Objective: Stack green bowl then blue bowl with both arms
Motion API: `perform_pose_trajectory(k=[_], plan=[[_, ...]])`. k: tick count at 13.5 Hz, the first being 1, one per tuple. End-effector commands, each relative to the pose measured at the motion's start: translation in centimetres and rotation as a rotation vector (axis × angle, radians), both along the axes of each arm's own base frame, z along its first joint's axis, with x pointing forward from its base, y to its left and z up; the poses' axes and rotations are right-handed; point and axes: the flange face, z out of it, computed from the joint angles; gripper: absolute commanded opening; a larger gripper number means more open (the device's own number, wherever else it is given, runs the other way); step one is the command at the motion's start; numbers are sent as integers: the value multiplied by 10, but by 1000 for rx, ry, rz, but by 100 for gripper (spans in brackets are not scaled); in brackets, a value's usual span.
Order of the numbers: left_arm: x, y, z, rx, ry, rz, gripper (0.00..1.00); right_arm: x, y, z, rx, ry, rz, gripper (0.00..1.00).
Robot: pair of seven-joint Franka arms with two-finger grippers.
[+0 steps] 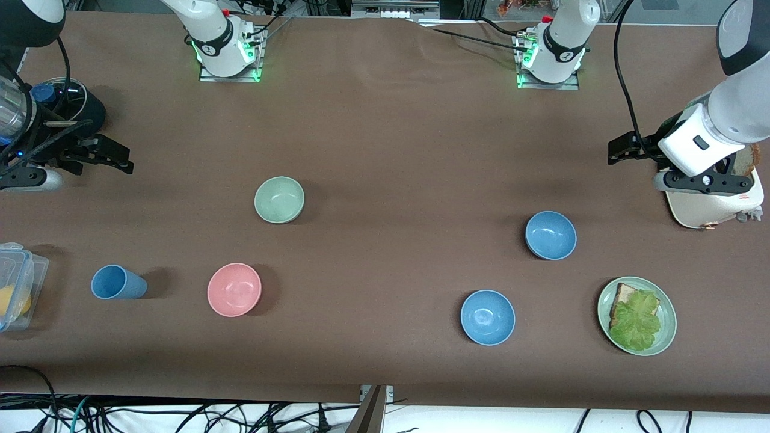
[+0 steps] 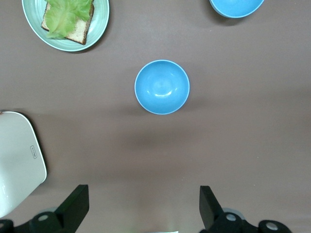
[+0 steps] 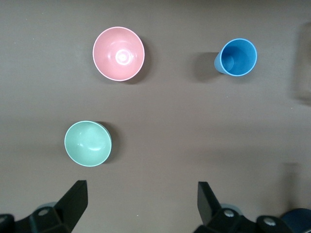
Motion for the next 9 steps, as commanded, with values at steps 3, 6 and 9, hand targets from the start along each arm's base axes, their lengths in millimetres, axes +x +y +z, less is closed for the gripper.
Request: perform_pose_trajectory(k=[3, 6, 9], plan=[[4, 3, 6, -30, -4, -15, 100, -1, -1, 2, 30, -9, -19, 100], [4, 3, 6, -30, -4, -15, 100, -2, -1, 1, 30, -4, -20, 100], [4, 3, 6, -30, -4, -15, 100, -2, -1, 1, 30, -6, -20, 100]])
